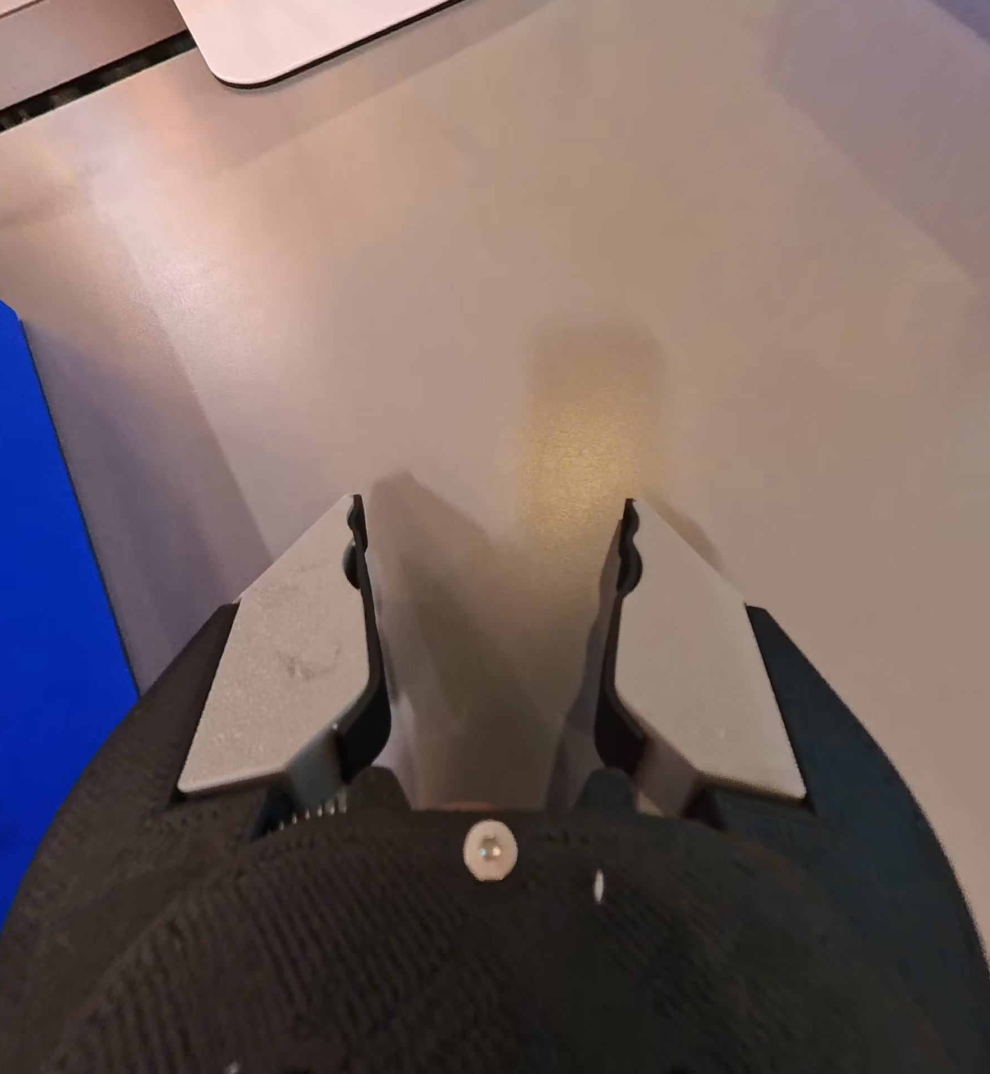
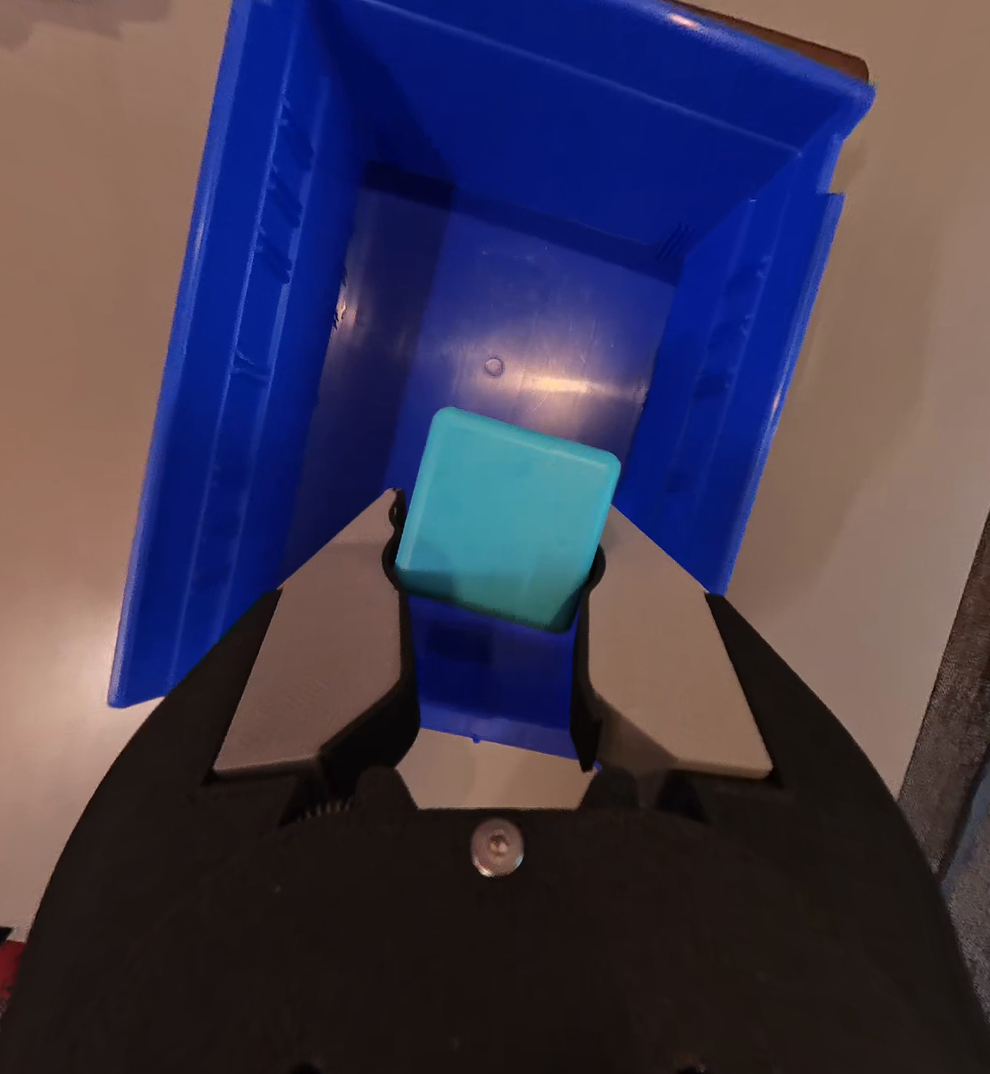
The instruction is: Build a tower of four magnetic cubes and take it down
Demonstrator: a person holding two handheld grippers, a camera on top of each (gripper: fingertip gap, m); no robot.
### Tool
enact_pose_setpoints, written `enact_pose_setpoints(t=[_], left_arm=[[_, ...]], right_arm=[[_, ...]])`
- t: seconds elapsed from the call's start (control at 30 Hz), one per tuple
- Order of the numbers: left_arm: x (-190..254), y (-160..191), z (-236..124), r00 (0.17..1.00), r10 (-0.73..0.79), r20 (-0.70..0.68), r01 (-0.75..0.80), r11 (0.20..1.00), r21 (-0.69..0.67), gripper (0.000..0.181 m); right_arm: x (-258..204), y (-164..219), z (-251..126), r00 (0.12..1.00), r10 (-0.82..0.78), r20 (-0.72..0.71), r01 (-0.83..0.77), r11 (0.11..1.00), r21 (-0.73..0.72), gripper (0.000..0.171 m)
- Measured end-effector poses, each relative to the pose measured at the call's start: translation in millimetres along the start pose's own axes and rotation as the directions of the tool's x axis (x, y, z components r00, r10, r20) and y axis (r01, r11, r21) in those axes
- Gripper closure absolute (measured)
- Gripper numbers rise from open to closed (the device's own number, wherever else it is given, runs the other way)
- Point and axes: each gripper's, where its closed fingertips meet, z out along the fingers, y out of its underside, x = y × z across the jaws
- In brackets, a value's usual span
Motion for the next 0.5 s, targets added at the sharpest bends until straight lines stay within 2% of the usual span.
enact_pose_setpoints(t=[0.5], left_arm=[[0.3, -0.1, -0.6, 1.000, 0.002, 0.001, -0.002, 1.000, 0.003, 0.095]], right_arm=[[1.3, -0.7, -4.7, 0.999, -0.027, -0.046, 0.028, 0.999, 0.016, 0.113]])
